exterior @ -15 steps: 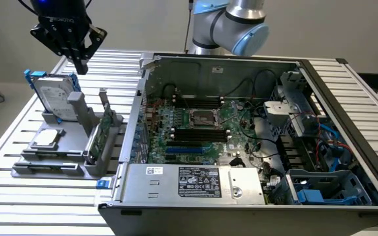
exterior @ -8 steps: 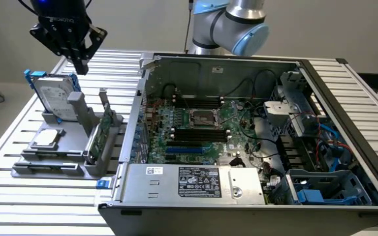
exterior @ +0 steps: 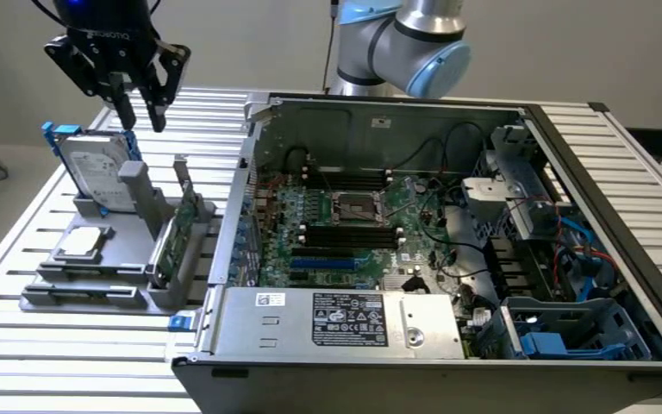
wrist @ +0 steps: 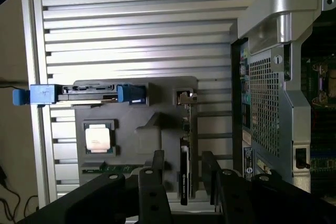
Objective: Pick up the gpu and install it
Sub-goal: 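Pick up the gpu and move the gpu toward the slot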
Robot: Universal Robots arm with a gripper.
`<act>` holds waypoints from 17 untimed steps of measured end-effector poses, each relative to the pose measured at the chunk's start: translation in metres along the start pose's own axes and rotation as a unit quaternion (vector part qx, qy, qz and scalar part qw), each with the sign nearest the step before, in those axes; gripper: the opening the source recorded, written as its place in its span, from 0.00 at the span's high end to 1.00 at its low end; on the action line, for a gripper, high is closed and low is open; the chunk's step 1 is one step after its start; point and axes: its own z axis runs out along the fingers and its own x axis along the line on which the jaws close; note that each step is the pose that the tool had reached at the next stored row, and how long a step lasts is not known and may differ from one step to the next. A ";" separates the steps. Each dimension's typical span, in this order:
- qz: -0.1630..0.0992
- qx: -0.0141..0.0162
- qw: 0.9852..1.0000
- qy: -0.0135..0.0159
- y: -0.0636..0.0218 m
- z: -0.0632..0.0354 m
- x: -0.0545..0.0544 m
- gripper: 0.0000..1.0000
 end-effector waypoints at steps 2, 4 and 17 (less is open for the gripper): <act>0.000 0.000 1.000 0.000 -0.0015 0.0031 0.000 0.58; 0.000 0.000 1.000 0.000 -0.0042 0.0066 0.001 0.58; -0.004 0.000 1.000 0.010 -0.0356 0.0291 0.000 0.58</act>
